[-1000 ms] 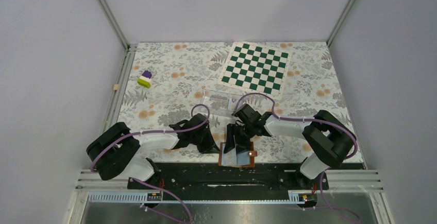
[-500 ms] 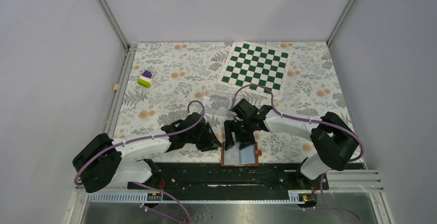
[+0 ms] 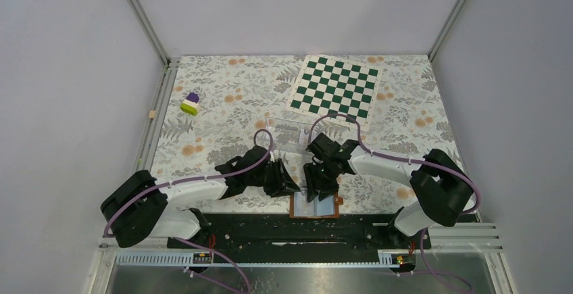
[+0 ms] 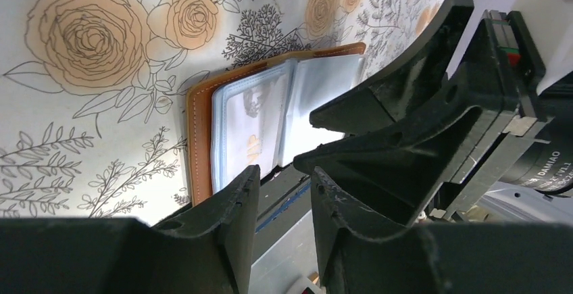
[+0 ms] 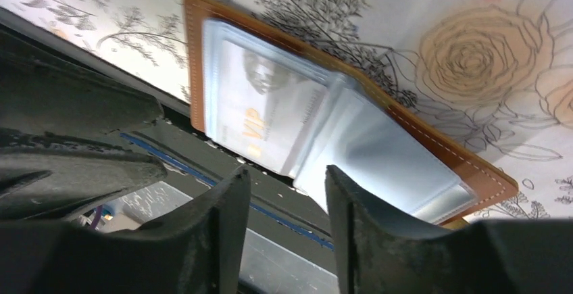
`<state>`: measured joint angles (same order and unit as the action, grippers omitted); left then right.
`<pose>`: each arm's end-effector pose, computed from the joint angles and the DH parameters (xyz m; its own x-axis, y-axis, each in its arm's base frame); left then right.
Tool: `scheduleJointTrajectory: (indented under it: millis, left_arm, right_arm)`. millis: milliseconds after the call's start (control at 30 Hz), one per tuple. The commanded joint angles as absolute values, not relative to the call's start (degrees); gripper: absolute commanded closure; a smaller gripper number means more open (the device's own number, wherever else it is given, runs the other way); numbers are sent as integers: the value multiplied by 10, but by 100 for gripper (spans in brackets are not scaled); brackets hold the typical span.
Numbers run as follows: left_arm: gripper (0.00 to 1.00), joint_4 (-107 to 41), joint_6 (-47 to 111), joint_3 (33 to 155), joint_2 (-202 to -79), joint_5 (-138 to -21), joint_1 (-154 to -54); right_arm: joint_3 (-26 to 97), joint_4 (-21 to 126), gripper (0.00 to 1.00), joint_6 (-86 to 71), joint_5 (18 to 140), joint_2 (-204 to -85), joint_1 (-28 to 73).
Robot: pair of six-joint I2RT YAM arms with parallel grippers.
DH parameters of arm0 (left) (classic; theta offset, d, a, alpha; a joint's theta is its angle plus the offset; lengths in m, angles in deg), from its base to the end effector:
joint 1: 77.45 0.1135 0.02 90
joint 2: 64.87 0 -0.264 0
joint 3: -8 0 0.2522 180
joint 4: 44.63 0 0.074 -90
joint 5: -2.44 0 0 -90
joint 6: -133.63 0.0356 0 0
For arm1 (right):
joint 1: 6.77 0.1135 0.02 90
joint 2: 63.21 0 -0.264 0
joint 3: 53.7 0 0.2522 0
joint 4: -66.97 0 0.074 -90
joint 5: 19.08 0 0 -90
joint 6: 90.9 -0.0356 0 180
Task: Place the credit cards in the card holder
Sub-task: Turn over the card slot in the card holder.
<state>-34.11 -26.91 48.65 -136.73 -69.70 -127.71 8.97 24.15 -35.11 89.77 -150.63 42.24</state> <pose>0.1412 -0.1869 0.1619 -0.9698 -0.2373 -0.0561 -0.1086 0.6267 -0.7717 0.1738 0.2176 0.1721 -0.9485 -0.2803 -0.1476 -0.3167 0.8287 0.4615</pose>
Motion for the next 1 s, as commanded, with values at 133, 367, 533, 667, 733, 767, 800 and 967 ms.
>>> scheduleJointTrajectory:
  millis: [133, 367, 533, 667, 733, 767, 800, 967]
  left_arm:
    - [62, -379, -259, 517, -1446, -670, -1287]
    - [58, -400, -261, 523, -1487, -670, -1297]
    - [59, -408, -259, 529, -1486, -671, -1303]
    - [60, -377, -249, 543, -1470, -683, -1307]
    - [60, -337, -234, 561, -1459, -694, -1311]
    - [60, -315, -223, 572, -1454, -703, -1313]
    - [60, -286, -214, 584, -1448, -710, -1316]
    - [60, -251, -196, 604, -1425, -721, -1322]
  right_arm:
    - [61, 231, 69, -332, 867, -1507, 427]
    - [56, 238, 80, -322, 867, -1534, 427]
    - [56, 245, 85, -320, 874, -1548, 427]
    - [56, 246, 89, -319, 876, -1553, 427]
    - [56, 247, 91, -319, 878, -1555, 427]
    - [56, 247, 91, -318, 879, -1555, 427]
    - [57, 247, 92, -318, 878, -1555, 427]
    - [56, 247, 92, -317, 878, -1558, 427]
